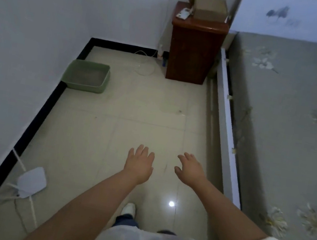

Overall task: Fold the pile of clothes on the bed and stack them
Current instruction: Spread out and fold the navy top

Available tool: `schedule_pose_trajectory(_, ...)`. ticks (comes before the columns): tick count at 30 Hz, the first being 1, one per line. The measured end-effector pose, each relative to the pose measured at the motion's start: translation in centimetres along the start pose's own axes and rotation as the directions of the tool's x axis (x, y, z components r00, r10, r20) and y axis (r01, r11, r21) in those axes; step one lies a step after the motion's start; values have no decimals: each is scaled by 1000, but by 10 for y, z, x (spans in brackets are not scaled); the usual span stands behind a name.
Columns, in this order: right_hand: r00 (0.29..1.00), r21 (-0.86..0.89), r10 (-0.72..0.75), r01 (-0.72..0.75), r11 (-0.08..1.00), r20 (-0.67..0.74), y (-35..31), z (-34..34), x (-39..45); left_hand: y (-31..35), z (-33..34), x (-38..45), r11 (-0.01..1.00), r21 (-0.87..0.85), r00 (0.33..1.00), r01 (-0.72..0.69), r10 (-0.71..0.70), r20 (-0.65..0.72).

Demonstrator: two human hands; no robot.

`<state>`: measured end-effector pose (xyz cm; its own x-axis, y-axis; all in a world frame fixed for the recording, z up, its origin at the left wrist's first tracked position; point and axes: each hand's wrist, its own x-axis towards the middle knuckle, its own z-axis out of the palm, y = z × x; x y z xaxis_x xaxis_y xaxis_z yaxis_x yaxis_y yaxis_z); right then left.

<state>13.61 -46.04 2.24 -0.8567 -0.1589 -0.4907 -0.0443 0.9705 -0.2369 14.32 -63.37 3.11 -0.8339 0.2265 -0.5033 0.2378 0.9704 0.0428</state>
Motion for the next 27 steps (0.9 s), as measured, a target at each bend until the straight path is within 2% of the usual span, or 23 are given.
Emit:
schedule_pose_trajectory(5, 971, 160, 239, -232, 959, -26, 79, -65, 60, 32, -77, 133, 965, 141, 975, -219, 211, 70)
schedule_pose_trajectory(8, 912, 211, 408, -390, 896, -47, 154, -102, 96, 68, -121, 214, 924, 216, 948, -317, 299, 112)
schedule_pose_trajectory(12, 808, 346, 585, -533, 772, -61, 250, -157, 154, 131, -188, 326, 870, 293, 915, -396, 399, 51)
schedule_pose_trajectory(14, 760, 401, 645, -569, 718, -77, 293, -189, 180, 165, -225, 375, 855, 319, 905, -409, 425, 23)
schedule_pose_trajectory(17, 735, 500, 675, -562, 659, -64, 345, -235, 207, 211, -277, 440, 829, 345, 881, -440, 473, -14)
schedule_pose_trajectory(22, 687, 626, 726, -562, 540, -10, 435, -291, 245, 278, -335, 544, 783, 412, 864, -466, 502, 23)
schedule_pose_trajectory(24, 633, 678, 774, -564, 471, -10, 483, -312, 262, 318, -361, 598, 727, 476, 833, -495, 554, 20)
schedule_pose_trajectory(27, 496, 737, 868, -592, 325, 15, 549, -338, 278, 388, -401, 673, 661, 492, 779, -567, 624, 59)
